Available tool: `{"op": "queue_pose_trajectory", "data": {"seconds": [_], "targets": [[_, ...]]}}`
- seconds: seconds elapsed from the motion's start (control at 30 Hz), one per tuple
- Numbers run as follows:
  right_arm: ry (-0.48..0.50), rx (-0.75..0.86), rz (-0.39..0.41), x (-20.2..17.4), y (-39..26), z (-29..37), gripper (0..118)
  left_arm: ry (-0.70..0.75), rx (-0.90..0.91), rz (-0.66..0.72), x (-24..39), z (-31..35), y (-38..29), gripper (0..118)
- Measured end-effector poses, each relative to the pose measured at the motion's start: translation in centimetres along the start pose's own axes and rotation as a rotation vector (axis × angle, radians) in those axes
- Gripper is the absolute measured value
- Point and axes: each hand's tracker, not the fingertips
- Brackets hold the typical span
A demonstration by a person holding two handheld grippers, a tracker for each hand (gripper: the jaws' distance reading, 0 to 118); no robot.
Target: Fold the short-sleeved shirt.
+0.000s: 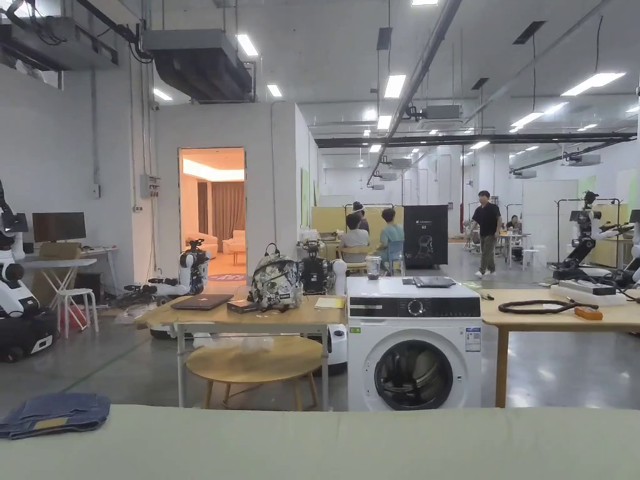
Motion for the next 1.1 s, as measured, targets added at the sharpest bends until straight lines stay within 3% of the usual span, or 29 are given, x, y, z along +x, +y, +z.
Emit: {"op": "queue_pose_trajectory", "data": {"seconds": [0.23,0.4,0.83,1.1], "targets": [[-0.026,0.012,0.015,0.1,0.3,0.3,90,0.006,0.006,0.009,0.1,0.2,0.1,85],[0.005,0.071,-0.049,0.1,0.4,1.0,90,-0.003,-0.002,0.008,0.3,0.1,0.0,85],[-0.017,0.0,-0.209,1.5,0.7,0.3,90,-0.002,-0.018,0.0,0.2,0.1,0.2,85],[-0.059,0.023,-0.195,1.5,1.1,0.6,90,-0.018,-0.028,0.011,0.3,0.0,0.8,85]]}}
